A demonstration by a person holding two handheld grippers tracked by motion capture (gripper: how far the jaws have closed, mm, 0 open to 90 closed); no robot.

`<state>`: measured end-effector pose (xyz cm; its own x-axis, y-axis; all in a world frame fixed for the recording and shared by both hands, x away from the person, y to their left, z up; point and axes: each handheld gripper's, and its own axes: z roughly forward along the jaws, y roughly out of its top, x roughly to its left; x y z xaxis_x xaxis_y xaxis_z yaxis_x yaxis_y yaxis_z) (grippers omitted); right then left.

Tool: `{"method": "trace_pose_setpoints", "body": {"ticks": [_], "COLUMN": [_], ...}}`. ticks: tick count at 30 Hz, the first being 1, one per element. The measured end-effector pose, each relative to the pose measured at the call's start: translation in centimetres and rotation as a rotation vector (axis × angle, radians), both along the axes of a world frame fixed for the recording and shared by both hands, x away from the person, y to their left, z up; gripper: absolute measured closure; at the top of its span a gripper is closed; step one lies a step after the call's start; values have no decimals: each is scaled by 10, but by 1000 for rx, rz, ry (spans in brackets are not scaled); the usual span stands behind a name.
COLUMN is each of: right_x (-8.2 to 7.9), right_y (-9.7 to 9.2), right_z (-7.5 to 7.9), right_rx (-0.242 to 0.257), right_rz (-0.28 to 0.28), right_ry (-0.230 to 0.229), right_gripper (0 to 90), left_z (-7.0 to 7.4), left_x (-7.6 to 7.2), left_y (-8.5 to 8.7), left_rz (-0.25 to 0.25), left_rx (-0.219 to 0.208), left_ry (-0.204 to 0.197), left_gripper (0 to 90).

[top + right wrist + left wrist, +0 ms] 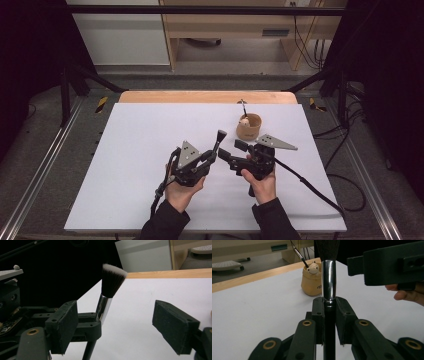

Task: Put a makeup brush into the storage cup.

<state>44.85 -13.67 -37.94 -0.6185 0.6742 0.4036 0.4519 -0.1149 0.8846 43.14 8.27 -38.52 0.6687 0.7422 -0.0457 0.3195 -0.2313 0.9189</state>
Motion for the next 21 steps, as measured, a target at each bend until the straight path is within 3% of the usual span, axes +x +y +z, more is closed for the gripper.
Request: {"method": "trace_pose_setpoints", "body": {"ticks": [21], "right_x": [2], "right_y": [2], "right_z": [-2], "right_rx": [31], "right_rz": [7], "right_ry": [39], "right_gripper": [397], "left_z": [1], "left_x": [-5], "left_y": [-10], "left_rz": [-14], "left_rx": [-22], "left_ry": [-7], "left_gripper": [780]}}
